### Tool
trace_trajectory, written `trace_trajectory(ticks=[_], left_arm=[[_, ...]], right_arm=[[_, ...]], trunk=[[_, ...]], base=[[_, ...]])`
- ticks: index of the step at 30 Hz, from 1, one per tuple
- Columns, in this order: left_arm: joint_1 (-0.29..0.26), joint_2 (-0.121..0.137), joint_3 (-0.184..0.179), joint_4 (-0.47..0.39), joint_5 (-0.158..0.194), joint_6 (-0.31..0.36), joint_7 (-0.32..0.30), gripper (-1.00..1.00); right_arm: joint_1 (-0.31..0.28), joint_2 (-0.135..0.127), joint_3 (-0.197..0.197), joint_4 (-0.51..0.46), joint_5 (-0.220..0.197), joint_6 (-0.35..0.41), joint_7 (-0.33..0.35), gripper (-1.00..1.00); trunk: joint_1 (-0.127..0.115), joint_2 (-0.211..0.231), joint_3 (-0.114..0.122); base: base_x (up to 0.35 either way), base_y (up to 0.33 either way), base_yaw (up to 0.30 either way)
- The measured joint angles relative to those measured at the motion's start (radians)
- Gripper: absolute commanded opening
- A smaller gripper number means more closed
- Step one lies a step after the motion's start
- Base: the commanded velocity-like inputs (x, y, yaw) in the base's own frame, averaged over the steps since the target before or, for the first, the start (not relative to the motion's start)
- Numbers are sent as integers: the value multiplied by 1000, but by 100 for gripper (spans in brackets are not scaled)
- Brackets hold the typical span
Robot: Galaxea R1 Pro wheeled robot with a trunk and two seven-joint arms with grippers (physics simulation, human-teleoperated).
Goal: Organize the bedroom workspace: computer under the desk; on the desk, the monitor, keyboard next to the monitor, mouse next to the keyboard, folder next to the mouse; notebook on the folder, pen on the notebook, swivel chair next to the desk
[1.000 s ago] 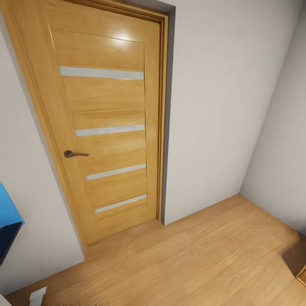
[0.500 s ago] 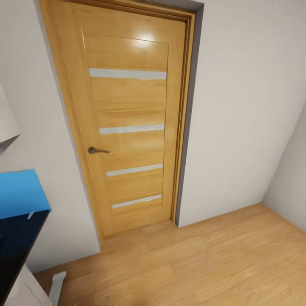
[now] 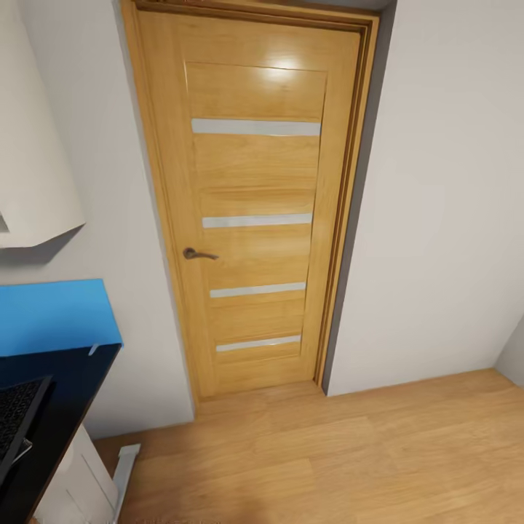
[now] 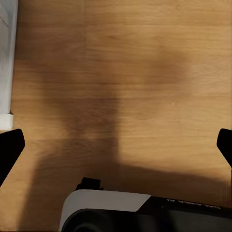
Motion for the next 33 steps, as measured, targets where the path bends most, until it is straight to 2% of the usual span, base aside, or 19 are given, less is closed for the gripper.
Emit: trace_trajectory(ticks=[10, 23, 33], left_arm=[[0, 1, 0, 0, -1, -1, 0, 100], [0, 1, 2, 0, -1, -2, 0, 100], [0, 1, 2, 0, -1, -2, 0, 100]], right_arm=[[0, 0, 0, 0, 0, 0, 0, 100], [0, 0, 1, 0, 1, -3, 0, 100], [0, 0, 0, 0, 1, -36, 0, 100]], trunk=[[0, 0, 0], [0, 0, 0], [0, 0, 0]], base=[[0, -209, 280], [0, -18, 281], [0, 0, 282]])
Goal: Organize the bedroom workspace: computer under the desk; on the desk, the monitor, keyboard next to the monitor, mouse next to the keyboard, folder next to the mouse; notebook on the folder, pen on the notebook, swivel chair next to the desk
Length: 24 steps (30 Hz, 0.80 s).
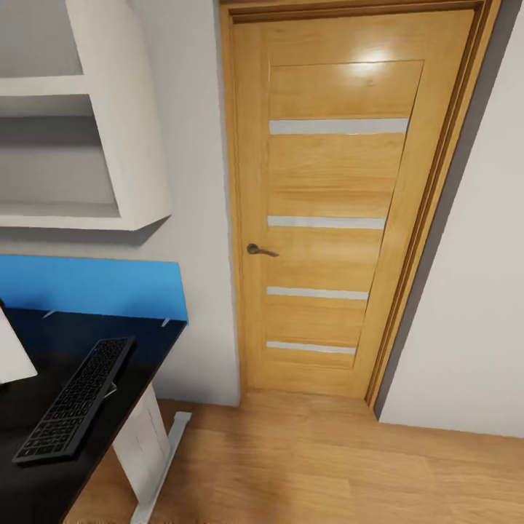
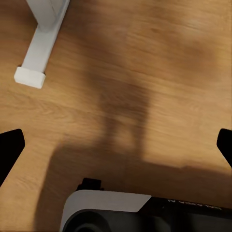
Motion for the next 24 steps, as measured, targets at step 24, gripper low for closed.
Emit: trace_trajectory(ticks=[24], left_arm=[[0, 0, 0, 0, 0, 0, 1, 100]], right_arm=[[0, 0, 0, 0, 0, -4, 0, 100]], trunk=[[0, 0, 0]], base=[[0, 0, 285]])
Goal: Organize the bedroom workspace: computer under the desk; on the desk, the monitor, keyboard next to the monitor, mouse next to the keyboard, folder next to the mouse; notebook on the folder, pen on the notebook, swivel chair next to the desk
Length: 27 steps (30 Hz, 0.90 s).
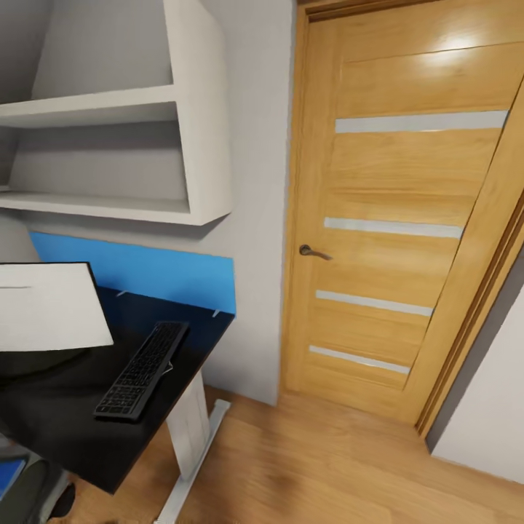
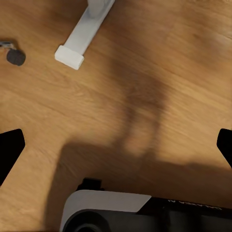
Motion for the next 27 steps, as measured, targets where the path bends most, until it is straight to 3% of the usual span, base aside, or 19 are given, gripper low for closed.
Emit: trace_trajectory(ticks=[27], left_arm=[[0, -1, 0, 0, 0, 0, -1, 100]], right_arm=[[0, 0, 0, 0, -1, 0, -2, 100]], trunk=[[0, 0, 0]], base=[[0, 0, 286]])
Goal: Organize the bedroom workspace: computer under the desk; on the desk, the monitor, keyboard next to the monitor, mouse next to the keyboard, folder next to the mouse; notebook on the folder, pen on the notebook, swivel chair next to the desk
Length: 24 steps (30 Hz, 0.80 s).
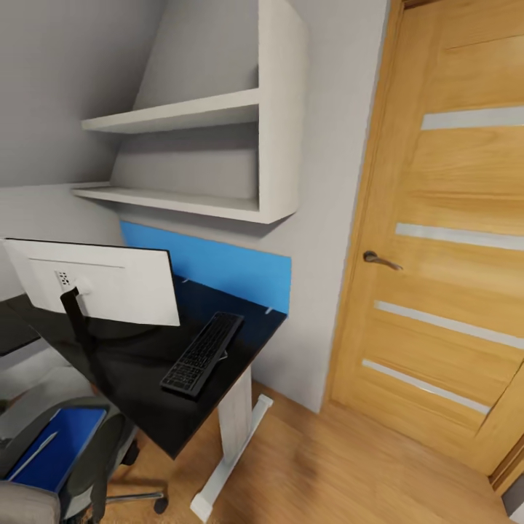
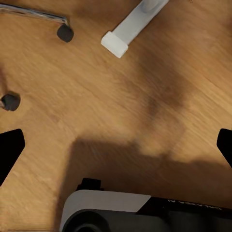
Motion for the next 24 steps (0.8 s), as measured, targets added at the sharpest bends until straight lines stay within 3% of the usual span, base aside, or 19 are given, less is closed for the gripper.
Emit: trace_trajectory(ticks=[24], left_arm=[[0, 0, 0, 0, 0, -2, 0, 100]], right_arm=[[0, 0, 0, 0, 0, 0, 0, 100]], trunk=[[0, 0, 0]], base=[[0, 0, 287]])
